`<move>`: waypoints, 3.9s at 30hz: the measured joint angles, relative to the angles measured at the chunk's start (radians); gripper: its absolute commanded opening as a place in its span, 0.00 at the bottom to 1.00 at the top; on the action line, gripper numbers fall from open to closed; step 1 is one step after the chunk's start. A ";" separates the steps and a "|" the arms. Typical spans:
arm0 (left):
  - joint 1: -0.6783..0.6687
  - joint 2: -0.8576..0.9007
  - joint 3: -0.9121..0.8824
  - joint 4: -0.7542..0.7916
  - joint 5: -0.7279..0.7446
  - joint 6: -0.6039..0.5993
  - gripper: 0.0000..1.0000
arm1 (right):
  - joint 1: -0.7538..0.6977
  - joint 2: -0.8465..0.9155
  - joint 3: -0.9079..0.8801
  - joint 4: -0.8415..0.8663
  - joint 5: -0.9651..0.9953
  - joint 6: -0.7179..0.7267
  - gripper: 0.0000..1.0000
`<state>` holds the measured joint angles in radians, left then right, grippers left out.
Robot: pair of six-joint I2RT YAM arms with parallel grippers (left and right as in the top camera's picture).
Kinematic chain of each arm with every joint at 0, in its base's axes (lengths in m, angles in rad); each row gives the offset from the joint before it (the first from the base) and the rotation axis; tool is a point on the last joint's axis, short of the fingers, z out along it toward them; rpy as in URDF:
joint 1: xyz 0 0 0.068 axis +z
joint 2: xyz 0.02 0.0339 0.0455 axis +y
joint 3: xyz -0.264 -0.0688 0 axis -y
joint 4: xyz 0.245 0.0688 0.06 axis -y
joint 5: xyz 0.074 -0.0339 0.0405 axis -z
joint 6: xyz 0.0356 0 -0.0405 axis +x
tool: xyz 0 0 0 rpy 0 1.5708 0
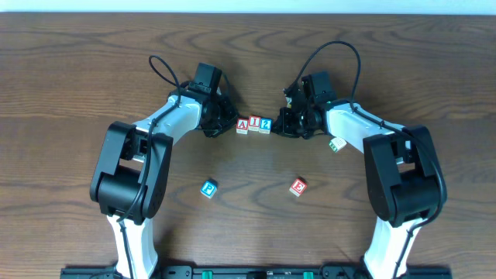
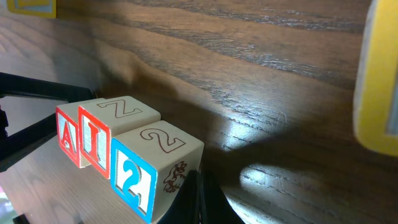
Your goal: Spell out Ai2
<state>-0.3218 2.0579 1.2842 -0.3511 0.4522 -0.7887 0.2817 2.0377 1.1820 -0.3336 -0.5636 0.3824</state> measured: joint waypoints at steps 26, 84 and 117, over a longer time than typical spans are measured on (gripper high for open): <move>-0.003 -0.001 0.001 -0.020 -0.013 -0.001 0.06 | 0.000 0.000 0.000 0.021 0.005 0.000 0.02; -0.259 -0.237 -0.243 0.064 -0.406 0.457 0.06 | -0.030 -1.033 0.054 -0.410 0.296 -0.110 0.02; -0.264 -0.167 -0.243 0.177 -0.408 0.457 0.06 | -0.030 -1.049 0.055 -0.448 0.296 -0.109 0.02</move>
<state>-0.5854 1.8908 1.0409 -0.1741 0.0444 -0.3321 0.2516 0.9890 1.2373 -0.7818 -0.2680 0.2729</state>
